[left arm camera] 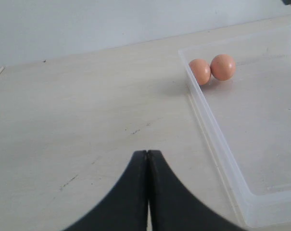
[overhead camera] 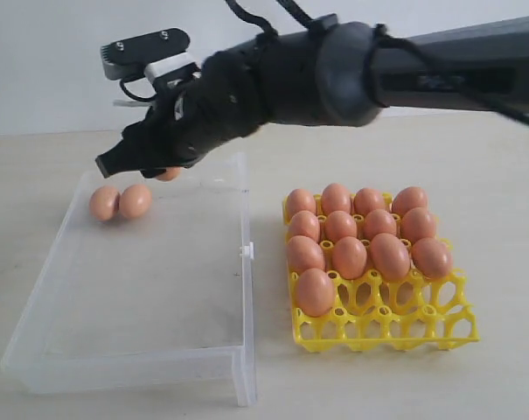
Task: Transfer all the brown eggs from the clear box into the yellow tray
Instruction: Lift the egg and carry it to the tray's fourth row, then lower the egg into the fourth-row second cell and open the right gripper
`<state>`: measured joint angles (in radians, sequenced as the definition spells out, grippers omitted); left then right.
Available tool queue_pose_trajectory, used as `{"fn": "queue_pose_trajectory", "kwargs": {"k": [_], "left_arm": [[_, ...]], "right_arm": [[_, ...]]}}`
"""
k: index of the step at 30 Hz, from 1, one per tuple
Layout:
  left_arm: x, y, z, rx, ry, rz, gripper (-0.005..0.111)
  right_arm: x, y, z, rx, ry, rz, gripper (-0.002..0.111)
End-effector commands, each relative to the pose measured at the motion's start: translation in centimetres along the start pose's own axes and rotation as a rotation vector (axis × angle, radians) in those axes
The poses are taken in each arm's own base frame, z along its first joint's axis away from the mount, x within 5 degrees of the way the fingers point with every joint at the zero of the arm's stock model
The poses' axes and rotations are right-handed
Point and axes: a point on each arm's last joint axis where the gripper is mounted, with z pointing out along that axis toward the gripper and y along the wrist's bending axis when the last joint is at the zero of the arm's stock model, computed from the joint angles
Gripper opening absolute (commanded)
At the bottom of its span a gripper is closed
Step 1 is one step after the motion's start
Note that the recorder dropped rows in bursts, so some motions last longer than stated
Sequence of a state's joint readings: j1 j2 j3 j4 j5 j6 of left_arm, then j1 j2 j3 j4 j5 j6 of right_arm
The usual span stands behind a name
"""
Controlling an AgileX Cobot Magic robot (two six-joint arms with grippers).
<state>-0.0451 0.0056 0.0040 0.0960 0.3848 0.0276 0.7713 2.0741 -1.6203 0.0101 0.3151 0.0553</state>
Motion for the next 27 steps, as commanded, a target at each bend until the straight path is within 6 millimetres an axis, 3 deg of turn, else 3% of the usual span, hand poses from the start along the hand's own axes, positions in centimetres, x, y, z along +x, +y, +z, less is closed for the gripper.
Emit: {"fn": "queue_pose_trajectory", "kwargs": {"k": [1,5,6,8,11,14,17,22,27], "left_arm": [[-0.2,0.0,-0.1,0.004,-0.016,-0.004,0.0],[-0.2,0.0,-0.1,0.004,-0.016,-0.004,0.0],[-0.2,0.0,-0.1,0.004,-0.016,-0.004,0.0],[-0.2,0.0,-0.1,0.004,-0.016,-0.004,0.0],[-0.2,0.0,-0.1,0.004,-0.016,-0.004,0.0],[-0.2,0.0,-0.1,0.004,-0.016,-0.004,0.0],[-0.2,0.0,-0.1,0.004,-0.016,-0.004,0.0],[-0.2,0.0,-0.1,0.004,-0.016,-0.004,0.0],[-0.2,0.0,-0.1,0.004,-0.016,-0.004,0.0]], "right_arm": [[1.6,-0.1,-5.6,-0.005,-0.146,-0.011,0.0],[3.7,-0.3,-10.2,-0.008,-0.197,-0.012,0.0],[5.0,-0.3,-12.2,-0.008,-0.205,-0.018,0.0],[7.0,-0.8,-14.5,-0.002,-0.235,-0.013,0.0],[10.1,-2.8,-15.9,0.053,-0.265,0.045,0.0],[12.7,-5.2,-16.7,0.128,-0.289,0.114,0.0],[13.9,-6.3,-17.3,0.169,-0.331,0.131,0.0],[14.6,-6.4,-17.4,0.172,-0.334,0.1,0.0],[16.0,-6.5,-15.8,0.173,-0.219,0.123,0.0]]}}
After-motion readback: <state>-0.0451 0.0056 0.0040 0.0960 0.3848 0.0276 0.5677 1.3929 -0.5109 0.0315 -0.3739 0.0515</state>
